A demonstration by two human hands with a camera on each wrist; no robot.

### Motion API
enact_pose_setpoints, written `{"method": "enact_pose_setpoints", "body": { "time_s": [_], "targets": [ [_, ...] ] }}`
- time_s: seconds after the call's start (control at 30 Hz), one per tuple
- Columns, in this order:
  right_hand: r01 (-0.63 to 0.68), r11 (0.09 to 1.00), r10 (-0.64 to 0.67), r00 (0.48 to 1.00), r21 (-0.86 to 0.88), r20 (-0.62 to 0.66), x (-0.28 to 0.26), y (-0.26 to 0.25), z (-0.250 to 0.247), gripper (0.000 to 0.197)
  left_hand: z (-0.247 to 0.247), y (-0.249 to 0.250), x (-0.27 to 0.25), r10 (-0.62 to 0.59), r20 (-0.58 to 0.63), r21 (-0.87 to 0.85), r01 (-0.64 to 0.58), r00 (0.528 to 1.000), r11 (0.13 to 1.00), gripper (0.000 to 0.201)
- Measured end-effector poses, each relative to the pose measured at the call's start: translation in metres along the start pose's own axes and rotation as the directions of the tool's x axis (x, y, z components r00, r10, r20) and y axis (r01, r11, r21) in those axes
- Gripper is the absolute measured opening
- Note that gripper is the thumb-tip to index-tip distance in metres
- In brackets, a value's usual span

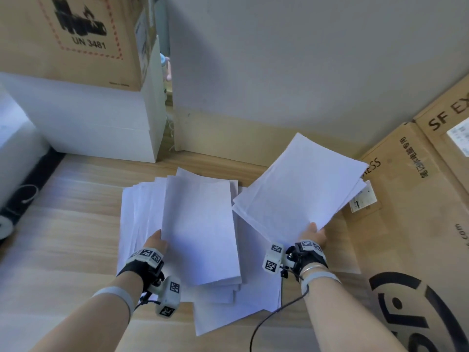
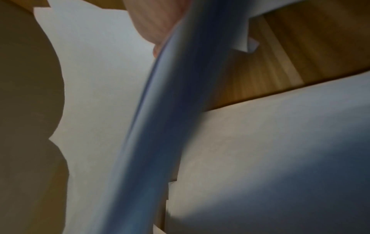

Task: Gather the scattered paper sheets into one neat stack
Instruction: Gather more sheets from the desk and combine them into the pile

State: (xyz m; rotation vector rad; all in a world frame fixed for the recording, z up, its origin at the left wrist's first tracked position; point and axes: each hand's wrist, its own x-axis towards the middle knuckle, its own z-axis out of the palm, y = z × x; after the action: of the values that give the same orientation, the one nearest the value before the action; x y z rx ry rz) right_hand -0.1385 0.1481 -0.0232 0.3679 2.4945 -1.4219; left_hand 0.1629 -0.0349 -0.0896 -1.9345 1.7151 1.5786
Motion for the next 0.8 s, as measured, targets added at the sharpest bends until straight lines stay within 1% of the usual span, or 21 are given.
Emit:
{"method": "enact_pose_setpoints", "body": {
  "time_s": [0.1, 0.17, 0.23, 0.3, 0.37, 0.4, 0.47, 0.5, 0.53, 0.6, 0.67, 0.7, 0.73, 0.77, 0.8],
  "targets": [
    [0.002, 0.999, -0.001, 0.999, -0.033, 0.049, 0.000, -0.001, 0.000, 0.038, 0.001, 0.003, -0.006, 0.007, -0.003, -0.051, -0.007, 1.000, 0.999, 0.049],
    [0.035, 0.994, -0.021, 0.991, -0.102, 0.133, -0.008, 0.001, 0.006, 0.038, 0.003, 0.004, -0.008, 0.010, -0.002, -0.070, -0.010, 1.000, 0.997, 0.049],
    [0.093, 0.984, -0.052, 0.967, -0.153, 0.249, -0.020, 0.005, 0.016, 0.035, 0.006, 0.004, -0.007, 0.009, -0.015, -0.097, -0.010, 1.000, 0.995, 0.050],
    [0.137, 0.973, -0.062, 0.929, -0.184, 0.365, -0.034, 0.012, 0.027, 0.032, 0.006, 0.005, -0.008, 0.006, -0.027, -0.128, -0.009, 1.000, 0.992, 0.047],
    [0.194, 0.940, -0.046, 0.887, -0.280, 0.460, -0.046, 0.023, 0.036, 0.032, 0.005, 0.008, -0.010, -0.007, -0.028, -0.183, 0.002, 1.000, 0.983, 0.043],
    [0.222, 0.914, -0.025, 0.867, -0.340, 0.498, -0.052, 0.027, 0.040, 0.033, 0.005, 0.010, -0.013, -0.012, -0.022, -0.204, 0.007, 1.000, 0.979, 0.045],
    [0.277, 0.853, 0.041, 0.809, -0.441, 0.587, -0.062, 0.034, 0.051, 0.034, 0.005, 0.012, -0.015, -0.014, -0.009, -0.253, 0.011, 1.000, 0.967, 0.055],
    [0.314, 0.825, 0.063, 0.775, -0.469, 0.629, -0.065, 0.038, 0.059, 0.035, 0.006, 0.013, -0.016, 0.001, -0.003, -0.265, -0.002, 1.000, 0.964, 0.058],
    [0.352, 0.800, 0.074, 0.744, -0.485, 0.664, -0.069, 0.040, 0.065, 0.036, 0.007, 0.015, -0.017, 0.026, -0.002, -0.263, -0.025, 1.000, 0.965, 0.056],
    [0.436, 0.751, 0.074, 0.691, -0.496, 0.719, -0.075, 0.045, 0.077, 0.043, 0.008, 0.016, -0.022, 0.078, -0.003, -0.244, -0.076, 0.997, 0.967, 0.051],
    [0.490, 0.723, 0.056, 0.661, -0.487, 0.749, -0.077, 0.045, 0.082, 0.058, 0.008, 0.016, -0.024, 0.134, -0.016, -0.216, -0.135, 0.991, 0.967, 0.050],
    [0.482, 0.754, 0.038, 0.647, -0.447, 0.761, -0.076, 0.046, 0.084, 0.069, 0.008, 0.016, -0.026, 0.161, -0.034, -0.219, -0.165, 0.986, 0.962, 0.049],
    [0.425, 0.815, 0.036, 0.641, -0.394, 0.766, -0.076, 0.044, 0.083, 0.080, 0.007, 0.017, -0.027, 0.188, -0.056, -0.234, -0.196, 0.981, 0.952, 0.047],
    [0.361, 0.875, 0.016, 0.646, -0.324, 0.763, -0.075, 0.042, 0.081, 0.090, 0.005, 0.018, -0.029, 0.216, -0.079, -0.253, -0.229, 0.973, 0.940, 0.046],
    [0.286, 0.922, 0.003, 0.668, -0.261, 0.744, -0.075, 0.037, 0.077, 0.096, 0.003, 0.020, -0.031, 0.248, -0.092, -0.273, -0.264, 0.964, 0.925, 0.044]
  ]
}}
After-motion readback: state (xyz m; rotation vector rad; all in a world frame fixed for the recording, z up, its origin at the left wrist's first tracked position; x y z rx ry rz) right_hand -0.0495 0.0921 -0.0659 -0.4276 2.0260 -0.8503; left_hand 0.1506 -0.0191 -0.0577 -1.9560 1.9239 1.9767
